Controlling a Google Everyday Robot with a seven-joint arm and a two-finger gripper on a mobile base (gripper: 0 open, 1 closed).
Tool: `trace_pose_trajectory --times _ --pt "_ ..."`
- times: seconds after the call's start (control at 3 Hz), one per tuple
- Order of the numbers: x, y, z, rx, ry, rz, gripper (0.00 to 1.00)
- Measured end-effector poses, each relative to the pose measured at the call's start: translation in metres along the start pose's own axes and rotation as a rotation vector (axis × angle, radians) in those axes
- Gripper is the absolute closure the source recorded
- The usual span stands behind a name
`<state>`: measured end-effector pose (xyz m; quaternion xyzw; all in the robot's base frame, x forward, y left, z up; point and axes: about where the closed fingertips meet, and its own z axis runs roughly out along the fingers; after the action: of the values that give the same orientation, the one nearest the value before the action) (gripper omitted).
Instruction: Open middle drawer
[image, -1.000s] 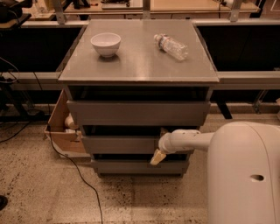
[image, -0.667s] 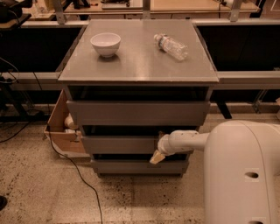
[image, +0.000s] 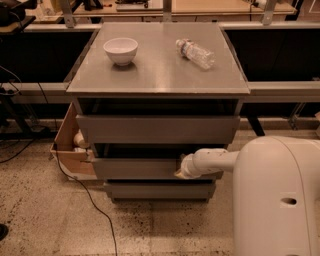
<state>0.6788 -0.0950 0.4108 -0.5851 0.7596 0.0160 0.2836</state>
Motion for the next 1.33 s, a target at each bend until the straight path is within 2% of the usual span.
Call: trace_pose_trajectory --times 0.33,1.0,1.33 --pt "-0.005 -0.004 -0.010 0.000 0.000 0.000 0.66" --pt "-0.010 -0.007 -0.019 0.000 0.000 0.000 0.20" --pt "-0.002 0.018 -0.022 -0.077 0.043 -0.019 0.16"
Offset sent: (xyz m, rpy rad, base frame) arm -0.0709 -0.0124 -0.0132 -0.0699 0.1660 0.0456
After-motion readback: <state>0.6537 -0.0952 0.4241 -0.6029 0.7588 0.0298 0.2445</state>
